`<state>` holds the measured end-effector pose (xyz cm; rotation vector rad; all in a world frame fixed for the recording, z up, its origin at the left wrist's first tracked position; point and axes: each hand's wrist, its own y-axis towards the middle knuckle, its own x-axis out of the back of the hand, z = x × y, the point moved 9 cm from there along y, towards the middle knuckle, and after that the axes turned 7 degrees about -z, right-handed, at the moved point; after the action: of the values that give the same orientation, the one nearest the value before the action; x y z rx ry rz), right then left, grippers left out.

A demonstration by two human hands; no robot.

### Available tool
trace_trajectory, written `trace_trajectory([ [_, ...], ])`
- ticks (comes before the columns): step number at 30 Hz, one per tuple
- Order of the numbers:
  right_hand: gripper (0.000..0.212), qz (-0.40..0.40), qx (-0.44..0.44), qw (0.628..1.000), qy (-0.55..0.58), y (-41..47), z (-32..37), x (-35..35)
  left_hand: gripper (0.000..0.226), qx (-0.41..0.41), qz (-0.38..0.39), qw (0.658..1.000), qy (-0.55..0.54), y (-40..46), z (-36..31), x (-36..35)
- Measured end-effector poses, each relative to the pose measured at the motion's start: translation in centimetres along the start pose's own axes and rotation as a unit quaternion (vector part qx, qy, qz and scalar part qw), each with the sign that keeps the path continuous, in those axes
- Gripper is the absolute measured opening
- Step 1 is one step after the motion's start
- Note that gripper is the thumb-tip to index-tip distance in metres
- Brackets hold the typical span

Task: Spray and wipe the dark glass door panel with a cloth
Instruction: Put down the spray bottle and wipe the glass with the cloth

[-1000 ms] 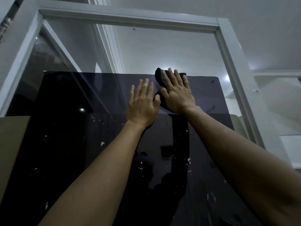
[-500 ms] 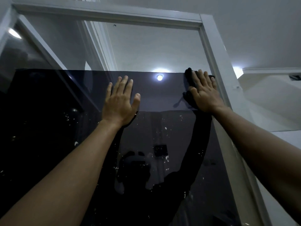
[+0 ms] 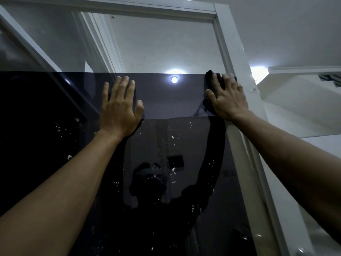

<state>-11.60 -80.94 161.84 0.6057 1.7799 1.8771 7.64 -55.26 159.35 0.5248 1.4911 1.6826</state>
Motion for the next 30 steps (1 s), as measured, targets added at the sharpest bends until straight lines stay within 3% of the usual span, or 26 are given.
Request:
trace_trajectory([
  [6,0.074,0.069,-0.077,0.985,0.141,-0.5,0.1,-1.0,0.069,0.039,-0.018,0.999,-0.029,-1.6,-0.6,1.2],
  [9,0.076,0.035,-0.053,0.990,0.128,-2.4,0.1,-1.2,0.068,0.047,-0.015,0.998,-0.046,-4.7,-0.9,1.1],
  [14,0.063,0.009,-0.027,0.992,0.124,-3.7,-0.1,-1.3,0.067,0.045,-0.004,0.998,-0.042,-6.2,-0.9,0.8],
  [30,0.066,-0.005,-0.025,0.993,0.118,-11.9,-1.0,-1.1,0.068,0.037,-0.002,0.998,-0.046,-6.1,-0.9,0.7],
])
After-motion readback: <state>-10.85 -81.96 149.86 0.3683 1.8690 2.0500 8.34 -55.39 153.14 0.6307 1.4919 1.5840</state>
